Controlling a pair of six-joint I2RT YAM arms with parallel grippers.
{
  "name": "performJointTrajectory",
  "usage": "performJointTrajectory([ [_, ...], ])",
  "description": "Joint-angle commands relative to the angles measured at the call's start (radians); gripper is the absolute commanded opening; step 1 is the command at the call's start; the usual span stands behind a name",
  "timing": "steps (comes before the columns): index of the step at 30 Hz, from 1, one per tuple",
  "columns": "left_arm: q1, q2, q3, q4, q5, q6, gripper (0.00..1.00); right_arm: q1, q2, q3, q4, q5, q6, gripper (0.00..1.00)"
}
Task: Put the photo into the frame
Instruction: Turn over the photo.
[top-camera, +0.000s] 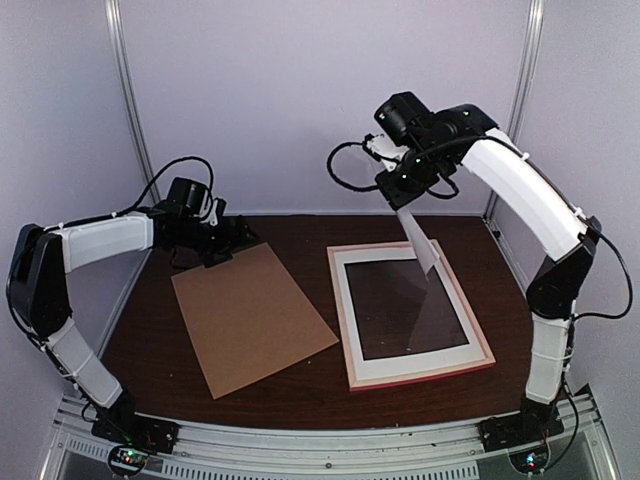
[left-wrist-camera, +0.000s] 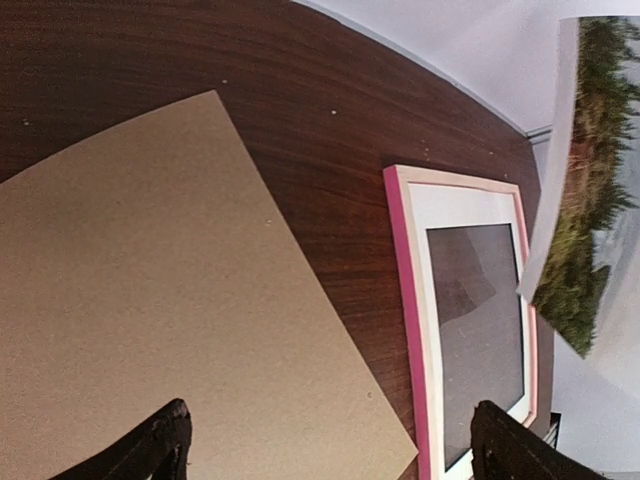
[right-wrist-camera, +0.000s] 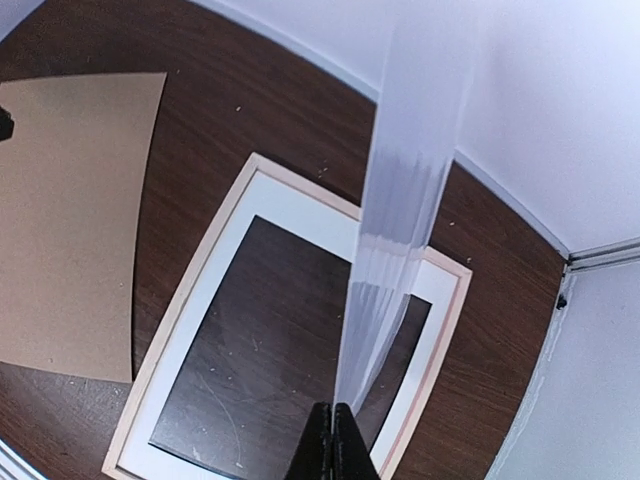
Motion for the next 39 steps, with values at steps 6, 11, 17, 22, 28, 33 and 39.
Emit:
performJointTrajectory([
  [6, -0.049, -0.022, -0.059, 0.248, 0.064, -0.172, 0.98, 0.132, 0.135, -0.011, 0.083, -0.153, 0.041, 0.00],
  [11, -0.050, -0.044, -0.121, 0.332, 0.062, -0.230, 0.98, 0.141, 0.174, -0.098, 0.221, -0.325, 0.100, 0.00],
  [17, -0.050, -0.079, -0.270, 0.543, 0.056, -0.419, 0.97, 0.141, 0.236, -0.164, 0.356, -0.474, 0.183, 0.00],
  [22, -0.050, -0.123, -0.387, 0.677, 0.020, -0.521, 0.96, 0.142, 0.273, -0.187, 0.422, -0.512, 0.241, 0.00],
  [28, -0.051, -0.131, -0.393, 0.683, 0.012, -0.512, 0.95, 0.143, 0.298, -0.202, 0.472, -0.538, 0.287, 0.00],
  [33, -0.051, -0.073, -0.366, 0.712, 0.051, -0.546, 0.94, 0.145, 0.309, -0.228, 0.522, -0.564, 0.324, 0.01],
  [39, -0.056, -0.023, -0.341, 0.774, 0.073, -0.573, 0.90, 0.151, 0.326, -0.234, 0.546, -0.571, 0.345, 0.03],
])
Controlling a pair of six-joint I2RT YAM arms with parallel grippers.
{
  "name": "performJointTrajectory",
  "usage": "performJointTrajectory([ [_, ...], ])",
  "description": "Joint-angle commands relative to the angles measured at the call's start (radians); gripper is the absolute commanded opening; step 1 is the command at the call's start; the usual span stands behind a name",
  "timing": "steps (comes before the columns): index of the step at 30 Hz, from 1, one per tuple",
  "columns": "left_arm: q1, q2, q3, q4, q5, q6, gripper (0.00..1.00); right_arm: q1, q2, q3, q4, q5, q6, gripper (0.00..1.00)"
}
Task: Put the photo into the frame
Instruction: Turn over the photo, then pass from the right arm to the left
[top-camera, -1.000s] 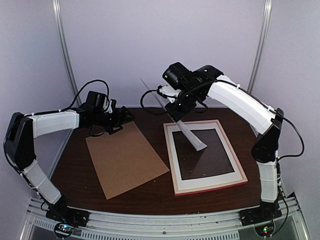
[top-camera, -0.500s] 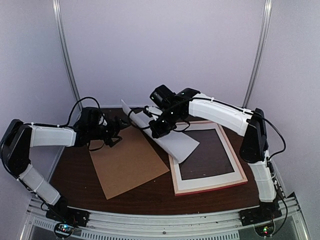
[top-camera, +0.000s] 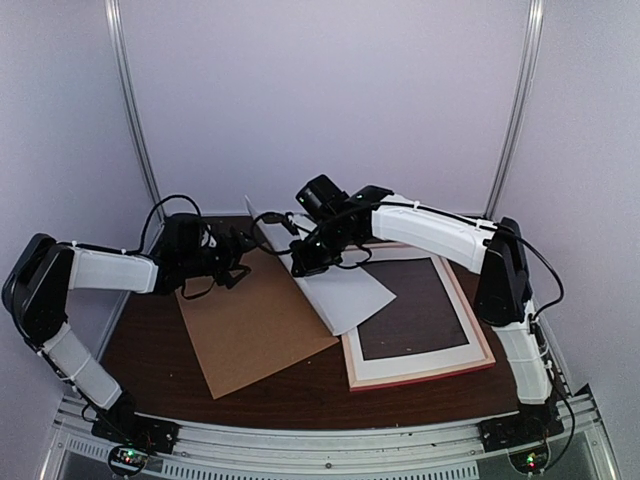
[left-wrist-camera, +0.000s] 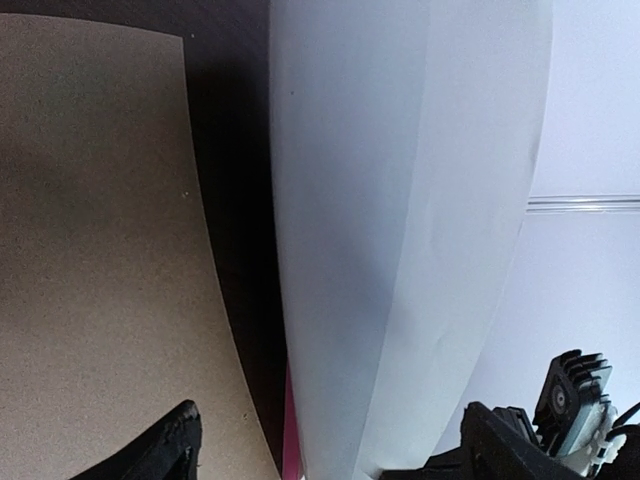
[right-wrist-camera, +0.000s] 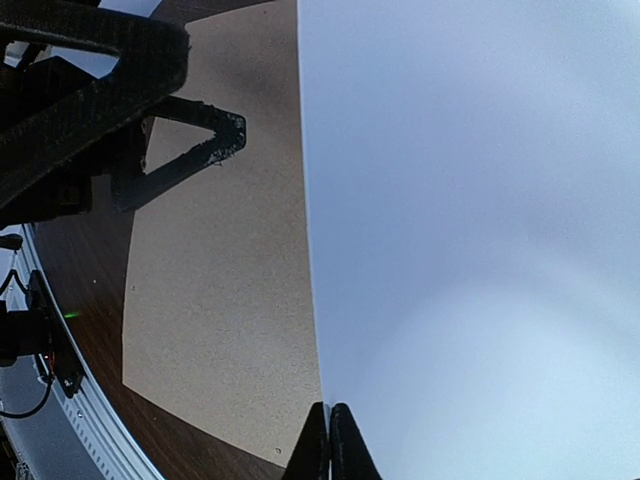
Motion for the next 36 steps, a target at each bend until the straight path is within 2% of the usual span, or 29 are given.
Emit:
performJointTrajectory([
  [1, -0.009, 0.029, 0.046, 0.091, 0.025, -0.020, 0.90, 0.009, 0.019, -0.017, 0.051, -0.020, 0.034, 0.03],
  [13, -0.027, 0.103, 0.120, 0.045, 0.029, 0.000, 0.85, 0.021, 0.067, 0.018, 0.056, -0.042, 0.045, 0.03],
  [18, -0.036, 0.151, 0.185, -0.038, 0.037, 0.025, 0.84, 0.026, 0.081, 0.027, 0.058, -0.049, 0.049, 0.04],
  [27, -0.047, 0.201, 0.246, -0.145, 0.042, 0.051, 0.71, 0.030, 0.092, 0.035, 0.064, -0.053, 0.054, 0.06],
  [36, -0.051, 0.216, 0.253, -0.209, 0.046, 0.078, 0.66, 0.030, 0.089, 0.035, 0.063, -0.047, 0.052, 0.07],
])
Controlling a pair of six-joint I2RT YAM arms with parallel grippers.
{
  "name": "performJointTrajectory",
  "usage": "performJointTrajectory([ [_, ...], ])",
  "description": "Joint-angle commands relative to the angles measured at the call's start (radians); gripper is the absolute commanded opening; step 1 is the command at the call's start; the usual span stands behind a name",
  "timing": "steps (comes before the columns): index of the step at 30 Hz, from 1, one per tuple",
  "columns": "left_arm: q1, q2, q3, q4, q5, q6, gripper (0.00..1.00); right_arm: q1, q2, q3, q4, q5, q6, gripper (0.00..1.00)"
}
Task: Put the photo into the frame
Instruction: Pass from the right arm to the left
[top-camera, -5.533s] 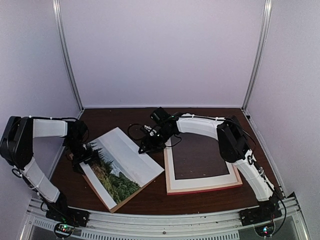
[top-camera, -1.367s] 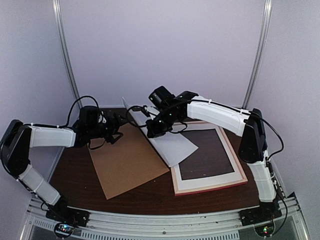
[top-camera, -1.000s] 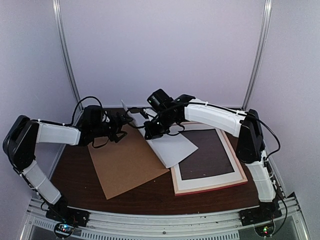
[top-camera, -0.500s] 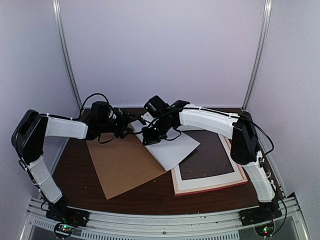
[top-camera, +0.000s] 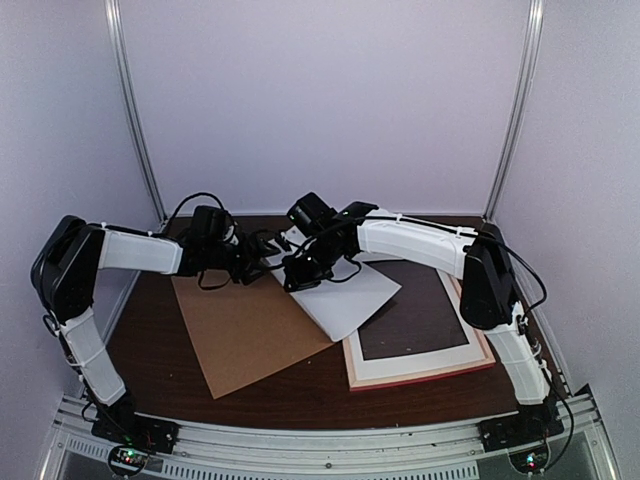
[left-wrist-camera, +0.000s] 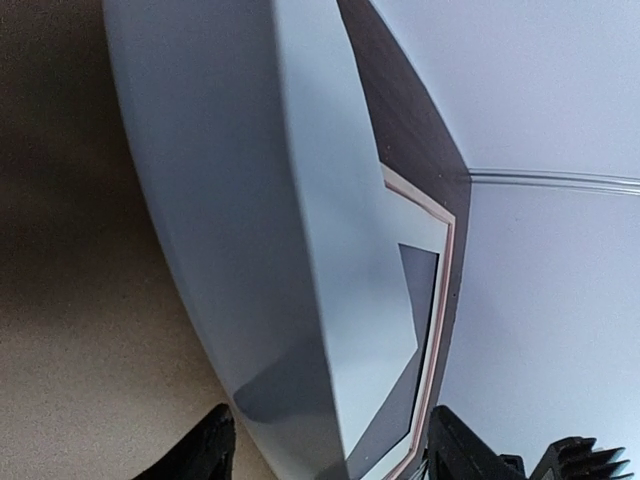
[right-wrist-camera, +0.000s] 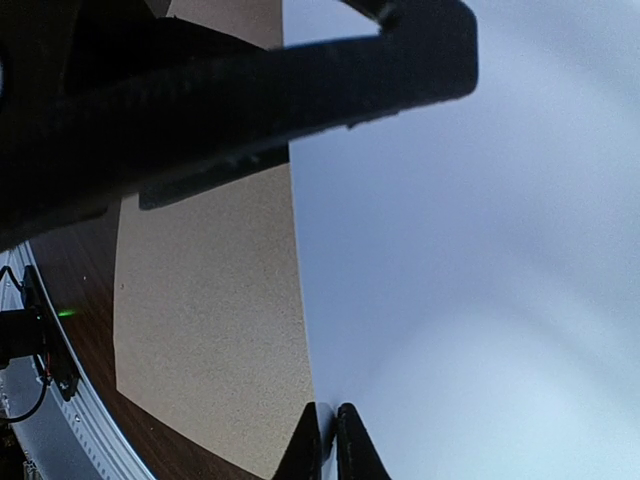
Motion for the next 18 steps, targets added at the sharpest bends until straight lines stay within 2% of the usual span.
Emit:
performJointTrajectory([
  [1, -0.009, 0.011, 0.018, -0.018, 0.007, 0.033, 0.64, 0.007, 0.004, 0.030, 0.021, -0.008, 0.015, 0.07],
  [12, -0.009, 0.040, 0.021, -0.010, 0.017, 0.036, 0.41, 0.014, 0.011, 0.026, 0.027, -0.020, 0.023, 0.11],
  [18, -0.009, 0.046, 0.009, 0.009, 0.026, 0.032, 0.35, 0.015, 0.001, 0.024, 0.025, -0.021, 0.024, 0.12],
])
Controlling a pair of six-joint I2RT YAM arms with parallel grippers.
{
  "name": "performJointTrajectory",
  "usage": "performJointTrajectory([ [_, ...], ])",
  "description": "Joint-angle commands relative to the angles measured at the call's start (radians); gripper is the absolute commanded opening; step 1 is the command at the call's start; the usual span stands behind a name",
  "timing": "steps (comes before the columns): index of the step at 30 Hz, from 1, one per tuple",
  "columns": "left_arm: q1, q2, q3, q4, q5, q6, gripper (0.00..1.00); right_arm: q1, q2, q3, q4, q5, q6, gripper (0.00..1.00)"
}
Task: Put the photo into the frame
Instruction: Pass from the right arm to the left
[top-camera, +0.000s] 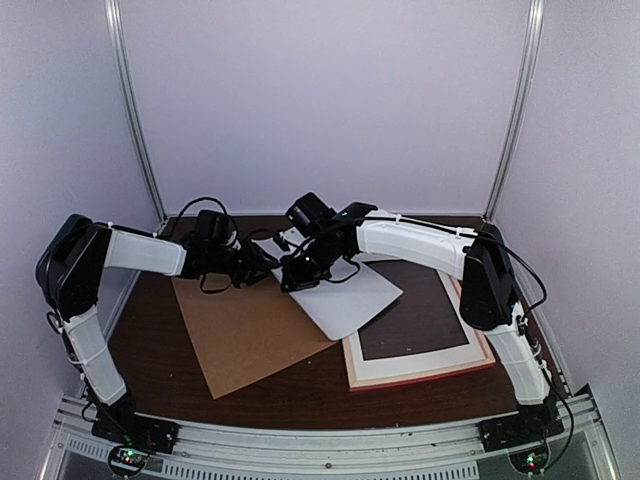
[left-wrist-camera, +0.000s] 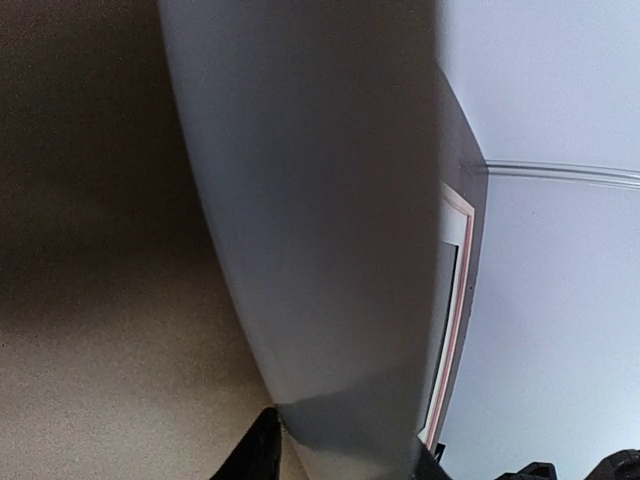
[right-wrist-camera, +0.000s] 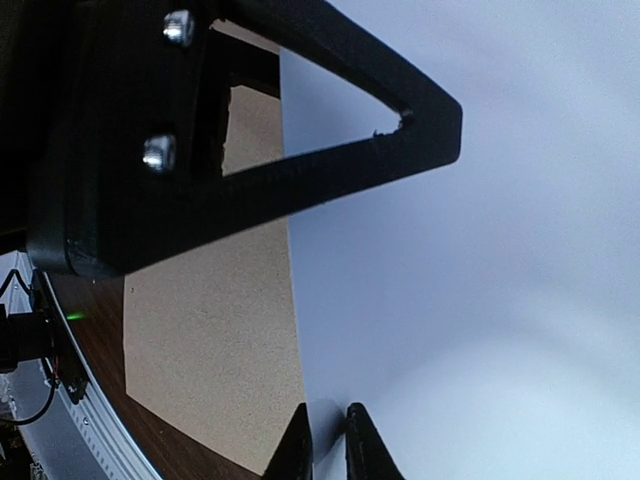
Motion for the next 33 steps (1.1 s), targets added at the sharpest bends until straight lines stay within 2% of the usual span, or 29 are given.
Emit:
performJointTrajectory([
  [1, -0.005, 0.013, 0.006, 0.031, 0.019, 0.008, 0.34, 0.010, 0.000, 0.024, 0.010, -0.014, 0.005, 0.13],
  [6, -0.005, 0.021, -0.014, 0.062, 0.016, 0.006, 0.28, 0.010, -0.018, 0.001, 0.021, -0.025, 0.007, 0.22],
  [14, -0.005, 0.062, -0.007, 0.094, 0.035, 0.007, 0.18, -0.004, -0.084, -0.057, 0.018, -0.008, -0.013, 0.48],
  [18, -0.003, 0.085, 0.003, 0.107, 0.049, 0.006, 0.13, -0.022, -0.123, -0.099, 0.022, 0.010, -0.018, 0.50],
  [23, -0.002, 0.100, 0.017, 0.119, 0.060, 0.015, 0.00, -0.061, -0.169, -0.148, 0.023, 0.028, -0.029, 0.51],
  [28, 0.006, 0.096, 0.029, 0.137, 0.106, 0.045, 0.00, -0.133, -0.242, -0.235, 0.025, 0.055, -0.059, 0.55],
  [33, 0.013, 0.075, 0.079, 0.080, 0.195, 0.182, 0.00, -0.234, -0.344, -0.359, 0.059, 0.031, -0.120, 0.64],
])
